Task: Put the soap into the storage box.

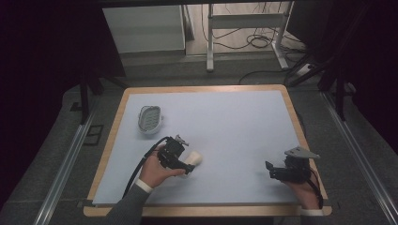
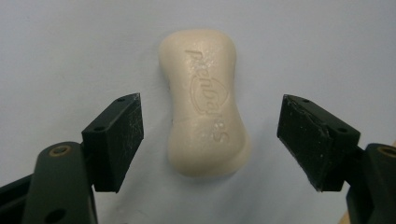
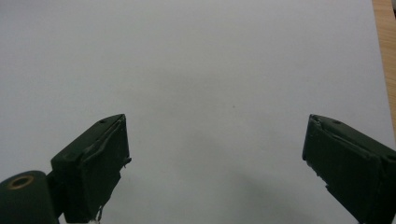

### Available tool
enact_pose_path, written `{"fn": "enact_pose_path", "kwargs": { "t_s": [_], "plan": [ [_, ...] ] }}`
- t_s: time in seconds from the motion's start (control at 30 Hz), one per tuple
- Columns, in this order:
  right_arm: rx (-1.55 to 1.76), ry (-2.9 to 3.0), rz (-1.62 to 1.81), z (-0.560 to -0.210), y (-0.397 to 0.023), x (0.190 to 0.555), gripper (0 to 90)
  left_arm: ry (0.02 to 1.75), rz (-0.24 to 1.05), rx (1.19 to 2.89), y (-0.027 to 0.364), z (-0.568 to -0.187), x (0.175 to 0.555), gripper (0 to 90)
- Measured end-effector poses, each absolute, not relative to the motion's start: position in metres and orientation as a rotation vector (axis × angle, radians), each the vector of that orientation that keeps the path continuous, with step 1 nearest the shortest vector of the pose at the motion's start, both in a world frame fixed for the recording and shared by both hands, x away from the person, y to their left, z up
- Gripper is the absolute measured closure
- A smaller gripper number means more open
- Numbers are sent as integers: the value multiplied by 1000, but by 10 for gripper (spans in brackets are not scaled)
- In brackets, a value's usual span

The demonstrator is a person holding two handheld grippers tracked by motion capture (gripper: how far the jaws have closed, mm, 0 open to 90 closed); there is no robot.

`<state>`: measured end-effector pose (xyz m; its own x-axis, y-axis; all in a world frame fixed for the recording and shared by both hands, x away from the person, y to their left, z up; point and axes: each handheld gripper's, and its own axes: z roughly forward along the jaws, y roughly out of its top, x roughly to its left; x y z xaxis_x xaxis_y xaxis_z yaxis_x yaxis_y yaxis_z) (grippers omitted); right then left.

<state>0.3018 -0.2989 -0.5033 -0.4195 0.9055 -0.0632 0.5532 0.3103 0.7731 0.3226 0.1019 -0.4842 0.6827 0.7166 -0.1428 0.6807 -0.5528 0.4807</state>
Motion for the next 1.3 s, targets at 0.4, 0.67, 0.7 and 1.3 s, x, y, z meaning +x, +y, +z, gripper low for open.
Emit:
{"fn": "enact_pose_path", "kwargs": {
  "t_s": [0.4, 0.67, 0.7, 1.3],
  "plan": [
    [1285, 2093, 927, -504, -297, 302, 71, 1092, 84, 2458, 85, -491, 336, 256],
    [1289, 2094, 922, -505, -298, 302, 71, 1104, 87, 2483, 81, -495, 340, 289],
    [1288, 2094, 921, -505, -298, 302, 71, 1104, 85, 2486, 81, -496, 340, 293],
    [1291, 2089, 914, -505, -299, 302, 71, 1121, 85, 2535, 75, -506, 344, 469]
  ]
}}
